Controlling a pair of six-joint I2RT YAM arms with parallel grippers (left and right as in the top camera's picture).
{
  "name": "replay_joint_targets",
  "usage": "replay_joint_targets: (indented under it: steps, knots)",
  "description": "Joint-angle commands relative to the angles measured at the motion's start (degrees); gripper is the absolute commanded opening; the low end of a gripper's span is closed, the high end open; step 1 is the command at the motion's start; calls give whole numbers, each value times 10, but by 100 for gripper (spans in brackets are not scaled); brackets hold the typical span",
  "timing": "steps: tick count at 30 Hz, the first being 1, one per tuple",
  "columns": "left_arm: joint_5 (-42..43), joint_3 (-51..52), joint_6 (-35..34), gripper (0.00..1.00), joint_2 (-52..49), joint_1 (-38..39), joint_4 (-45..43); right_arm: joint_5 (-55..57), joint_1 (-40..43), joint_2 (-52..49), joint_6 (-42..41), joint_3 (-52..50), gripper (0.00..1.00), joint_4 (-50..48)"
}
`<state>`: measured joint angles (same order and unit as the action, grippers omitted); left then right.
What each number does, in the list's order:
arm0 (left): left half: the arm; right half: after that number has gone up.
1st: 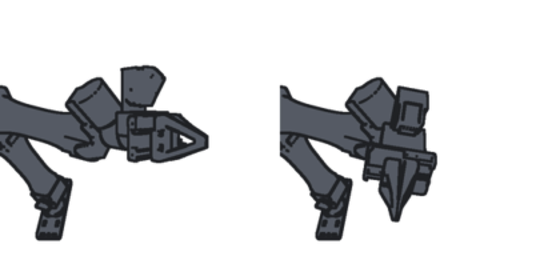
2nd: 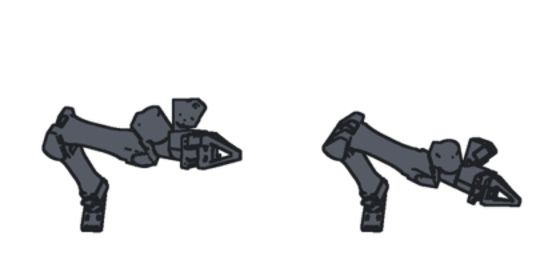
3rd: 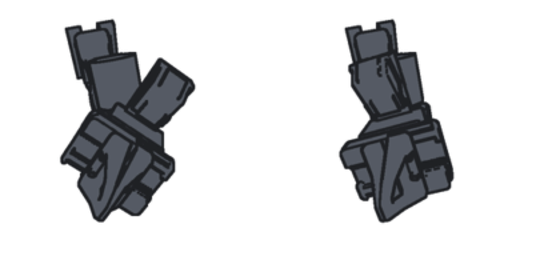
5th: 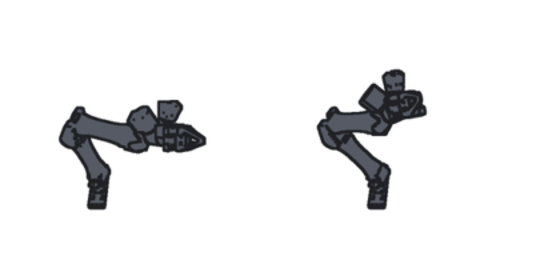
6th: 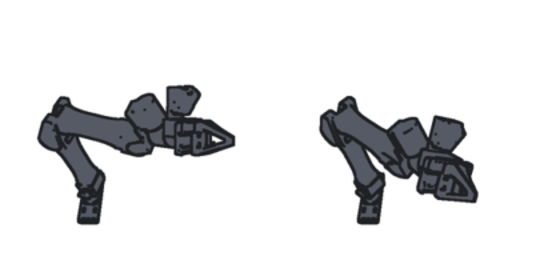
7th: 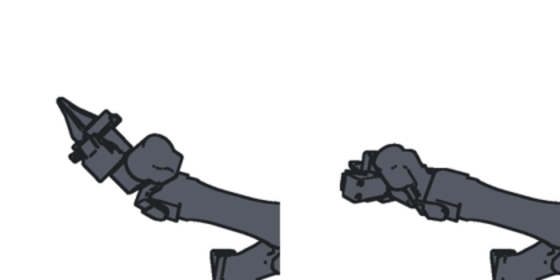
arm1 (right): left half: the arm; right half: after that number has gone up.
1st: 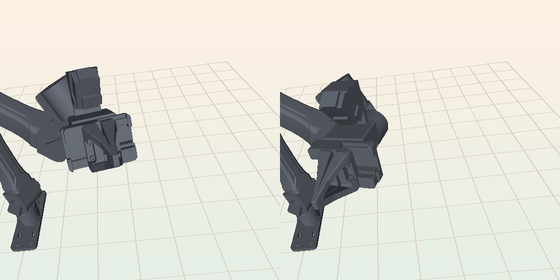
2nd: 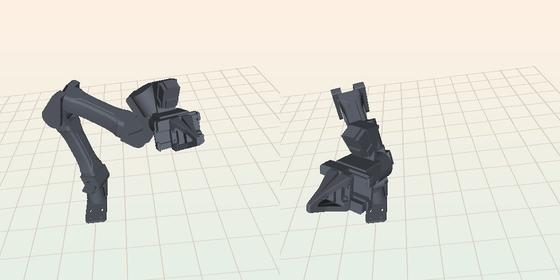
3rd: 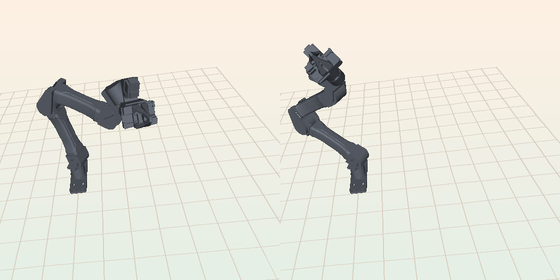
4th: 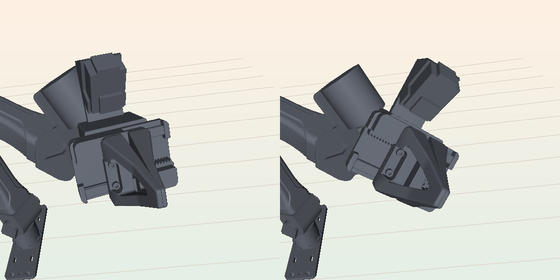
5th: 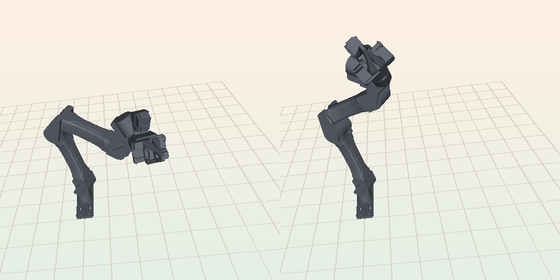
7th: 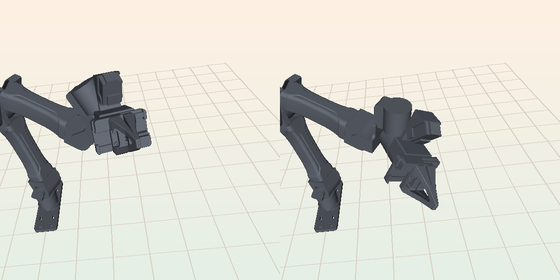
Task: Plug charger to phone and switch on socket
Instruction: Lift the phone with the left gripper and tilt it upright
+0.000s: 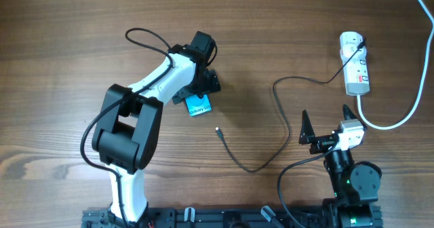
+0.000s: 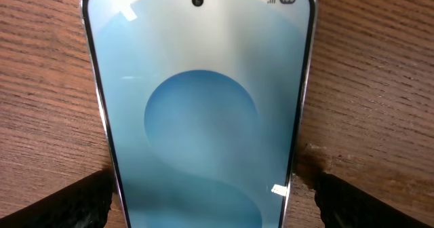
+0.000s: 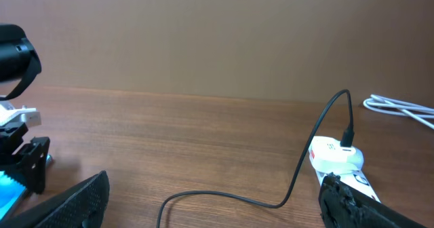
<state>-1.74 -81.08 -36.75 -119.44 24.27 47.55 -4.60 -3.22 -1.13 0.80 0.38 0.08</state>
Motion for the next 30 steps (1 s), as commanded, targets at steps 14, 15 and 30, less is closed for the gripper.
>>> replay_joint_targets:
  steps: [14, 15, 30]
  knots:
    - [65, 41, -10, 73, -13, -13, 13, 7, 2, 0, 7, -1, 100, -2]
    - [69, 41, -10, 72, -3, -14, 14, 7, 2, 0, 7, -1, 100, -2]
    - [77, 42, -10, 66, 108, -49, 36, 7, 2, 0, 7, -1, 100, -2]
